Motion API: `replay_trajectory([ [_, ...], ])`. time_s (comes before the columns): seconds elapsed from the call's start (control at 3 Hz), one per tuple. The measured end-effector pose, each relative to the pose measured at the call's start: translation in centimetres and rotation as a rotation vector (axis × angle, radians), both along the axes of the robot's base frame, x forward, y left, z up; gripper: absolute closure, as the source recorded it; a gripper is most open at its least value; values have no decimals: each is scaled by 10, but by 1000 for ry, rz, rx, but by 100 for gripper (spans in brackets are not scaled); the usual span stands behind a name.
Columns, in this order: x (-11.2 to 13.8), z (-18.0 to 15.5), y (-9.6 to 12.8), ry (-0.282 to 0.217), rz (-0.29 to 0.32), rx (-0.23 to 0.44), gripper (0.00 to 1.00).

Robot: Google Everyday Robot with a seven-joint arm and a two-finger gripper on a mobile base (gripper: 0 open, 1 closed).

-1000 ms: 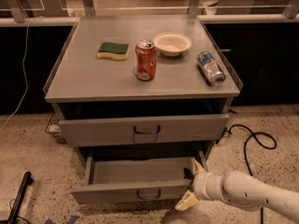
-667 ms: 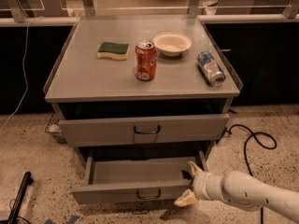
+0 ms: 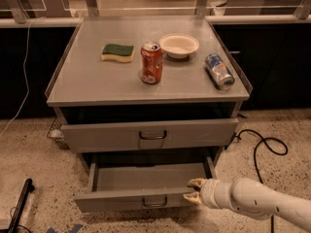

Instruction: Open middle drawer

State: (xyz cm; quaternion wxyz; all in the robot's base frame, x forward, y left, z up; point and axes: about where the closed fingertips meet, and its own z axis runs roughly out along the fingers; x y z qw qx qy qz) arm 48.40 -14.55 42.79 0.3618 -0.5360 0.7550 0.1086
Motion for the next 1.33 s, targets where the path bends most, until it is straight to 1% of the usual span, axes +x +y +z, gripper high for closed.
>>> replay_trajectory([
  [0.33, -7, -2, -4, 6, -7, -5, 92],
  [0.67, -33, -4, -18, 17, -49, -4, 100],
  [1.0, -34, 0, -16, 17, -49, -4, 100],
  [1.33, -34, 0, -16, 17, -49, -4, 82],
])
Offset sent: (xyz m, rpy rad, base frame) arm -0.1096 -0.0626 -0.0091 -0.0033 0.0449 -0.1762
